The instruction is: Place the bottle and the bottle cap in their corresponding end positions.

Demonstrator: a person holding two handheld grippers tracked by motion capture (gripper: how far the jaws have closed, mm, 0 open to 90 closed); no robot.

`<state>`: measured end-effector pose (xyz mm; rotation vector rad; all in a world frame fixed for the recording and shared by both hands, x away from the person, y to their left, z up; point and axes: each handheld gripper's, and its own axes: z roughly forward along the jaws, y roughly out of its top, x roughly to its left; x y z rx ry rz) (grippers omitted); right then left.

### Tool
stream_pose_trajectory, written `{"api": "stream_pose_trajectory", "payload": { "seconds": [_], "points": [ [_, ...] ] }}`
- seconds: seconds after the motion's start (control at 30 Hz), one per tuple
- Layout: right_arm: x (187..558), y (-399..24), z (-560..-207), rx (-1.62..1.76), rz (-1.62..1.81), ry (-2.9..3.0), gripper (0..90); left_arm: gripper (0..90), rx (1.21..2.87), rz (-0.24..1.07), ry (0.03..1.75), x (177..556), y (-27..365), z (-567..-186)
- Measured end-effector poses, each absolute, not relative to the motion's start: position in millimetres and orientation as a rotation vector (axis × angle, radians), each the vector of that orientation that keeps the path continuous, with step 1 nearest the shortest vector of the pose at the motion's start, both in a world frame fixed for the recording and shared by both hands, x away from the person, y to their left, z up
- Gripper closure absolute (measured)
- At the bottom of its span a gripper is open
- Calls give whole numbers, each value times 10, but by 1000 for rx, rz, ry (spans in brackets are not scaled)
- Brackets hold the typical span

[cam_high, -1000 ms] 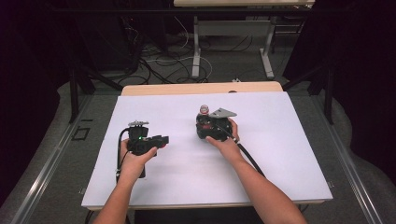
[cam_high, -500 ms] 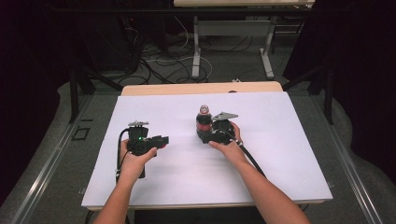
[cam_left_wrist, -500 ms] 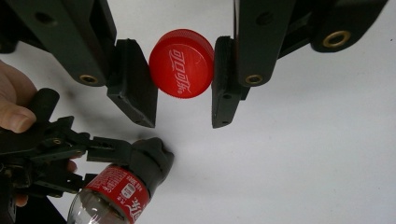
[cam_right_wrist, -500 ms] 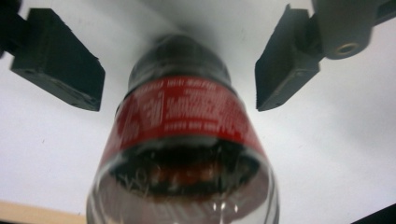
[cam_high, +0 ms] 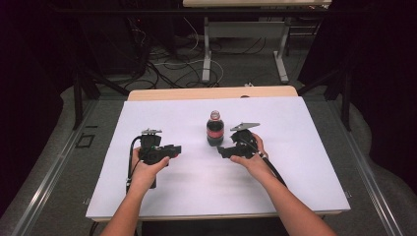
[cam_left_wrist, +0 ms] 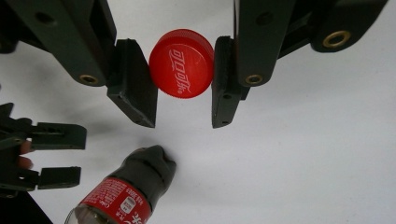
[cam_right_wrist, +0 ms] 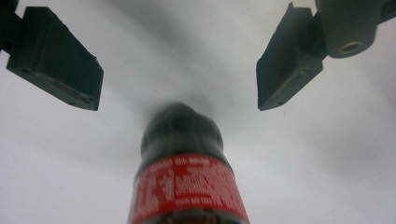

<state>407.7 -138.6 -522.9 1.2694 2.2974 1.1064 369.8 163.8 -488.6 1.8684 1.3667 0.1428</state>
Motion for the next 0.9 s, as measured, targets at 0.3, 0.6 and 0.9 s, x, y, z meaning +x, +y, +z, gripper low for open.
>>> {"api": "stream_pose_trajectory", "payload": {
  "seconds": [0.3, 0.6, 0.9],
  "points": [
    [3895, -1641, -5247, 1275, 1009, 2399, 54, 621, 1909, 155, 1340, 3705, 1485, -4993],
    [3801, -1866, -5305, 1271, 898, 2377, 0, 621, 1983, 152, 1258, 3715, 1175, -5077],
    [3759, -2015, -5318, 1308, 905, 2334, 0, 620, 2033, 150, 1165, 3760, 837, -5189]
  ]
}}
